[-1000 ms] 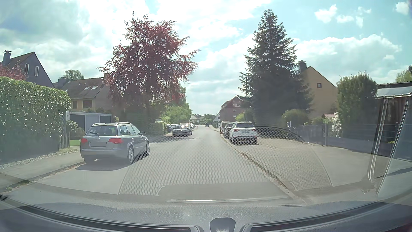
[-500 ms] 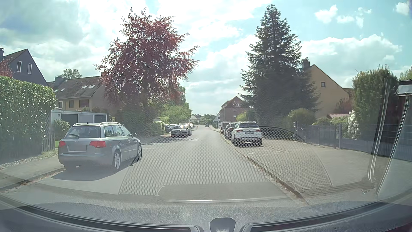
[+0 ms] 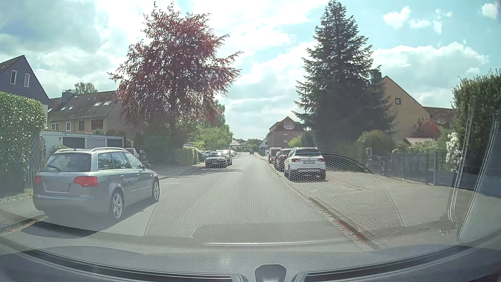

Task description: Follow the waypoints while adhering to traffic rules and regulations

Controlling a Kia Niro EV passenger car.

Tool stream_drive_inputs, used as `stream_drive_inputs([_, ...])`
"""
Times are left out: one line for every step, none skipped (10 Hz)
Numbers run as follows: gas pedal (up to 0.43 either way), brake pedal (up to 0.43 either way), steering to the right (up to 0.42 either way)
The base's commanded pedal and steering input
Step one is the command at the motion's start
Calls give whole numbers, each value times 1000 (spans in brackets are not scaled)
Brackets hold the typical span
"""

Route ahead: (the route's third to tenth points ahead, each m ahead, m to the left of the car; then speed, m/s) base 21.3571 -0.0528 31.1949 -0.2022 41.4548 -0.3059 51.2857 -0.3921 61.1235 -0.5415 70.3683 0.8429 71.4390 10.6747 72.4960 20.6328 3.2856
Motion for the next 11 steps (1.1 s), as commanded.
stream_drive_inputs([39,0,-2])
stream_drive_inputs([39,0,-2])
stream_drive_inputs([39,0,-2])
stream_drive_inputs([39,0,-2])
stream_drive_inputs([39,0,-3])
stream_drive_inputs([39,0,-4])
stream_drive_inputs([39,0,-7])
stream_drive_inputs([39,0,-10])
stream_drive_inputs([39,0,-12])
stream_drive_inputs([39,0,-12])
stream_drive_inputs([39,0,-8])
